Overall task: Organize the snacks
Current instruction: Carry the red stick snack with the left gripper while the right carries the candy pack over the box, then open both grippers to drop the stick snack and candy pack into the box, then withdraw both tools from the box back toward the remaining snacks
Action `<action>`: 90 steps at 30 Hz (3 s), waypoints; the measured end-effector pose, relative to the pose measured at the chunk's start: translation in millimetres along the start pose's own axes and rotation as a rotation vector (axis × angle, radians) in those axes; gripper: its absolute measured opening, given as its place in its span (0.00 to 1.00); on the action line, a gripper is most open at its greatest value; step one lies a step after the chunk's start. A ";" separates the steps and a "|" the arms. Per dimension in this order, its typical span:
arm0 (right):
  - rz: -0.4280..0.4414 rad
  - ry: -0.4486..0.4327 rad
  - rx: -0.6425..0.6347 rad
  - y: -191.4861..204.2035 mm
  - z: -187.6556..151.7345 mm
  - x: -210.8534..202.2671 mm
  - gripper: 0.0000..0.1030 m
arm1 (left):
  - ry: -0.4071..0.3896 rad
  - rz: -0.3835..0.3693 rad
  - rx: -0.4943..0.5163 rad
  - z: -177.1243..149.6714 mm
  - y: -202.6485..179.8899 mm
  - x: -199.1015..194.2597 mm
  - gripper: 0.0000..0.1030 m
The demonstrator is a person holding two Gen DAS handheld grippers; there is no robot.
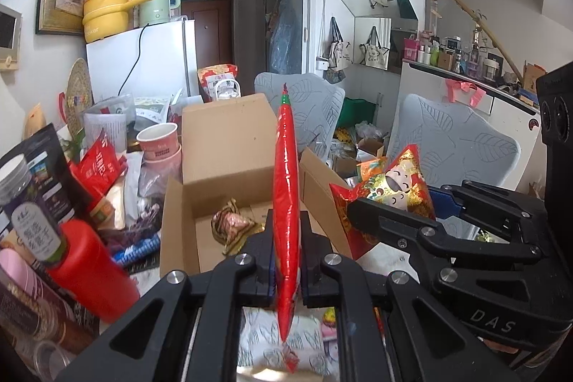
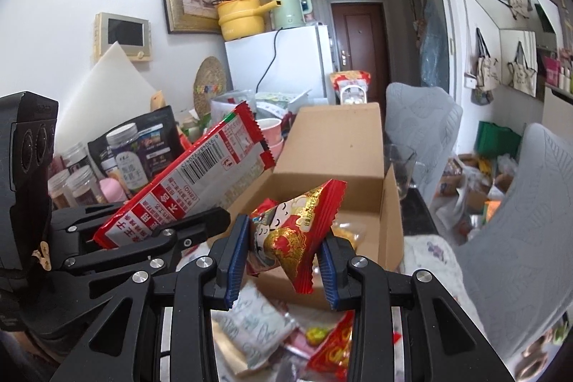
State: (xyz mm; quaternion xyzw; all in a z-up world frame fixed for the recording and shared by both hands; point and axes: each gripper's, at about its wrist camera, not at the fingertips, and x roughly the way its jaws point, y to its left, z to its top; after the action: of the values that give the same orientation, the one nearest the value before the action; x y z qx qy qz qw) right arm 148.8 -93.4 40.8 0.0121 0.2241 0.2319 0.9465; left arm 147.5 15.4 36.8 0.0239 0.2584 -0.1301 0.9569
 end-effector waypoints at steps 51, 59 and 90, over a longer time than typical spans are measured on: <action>-0.043 0.349 0.101 -81.9 -4.7 188.5 0.36 | 0.457 0.102 -0.133 -26.2 68.4 215.3 0.10; -0.046 0.362 0.102 -83.7 -4.8 187.0 0.43 | 0.467 0.134 -0.119 -27.5 65.3 210.7 0.11; -0.083 0.202 0.058 -51.8 37.4 86.9 0.48 | 0.310 0.175 -0.101 28.6 48.0 102.7 0.11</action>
State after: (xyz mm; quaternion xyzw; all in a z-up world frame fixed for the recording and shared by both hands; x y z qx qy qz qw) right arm 256.2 -97.9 31.5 0.0069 0.3254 0.1860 0.9271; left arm 259.5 34.2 9.1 0.0179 0.4061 -0.0278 0.9132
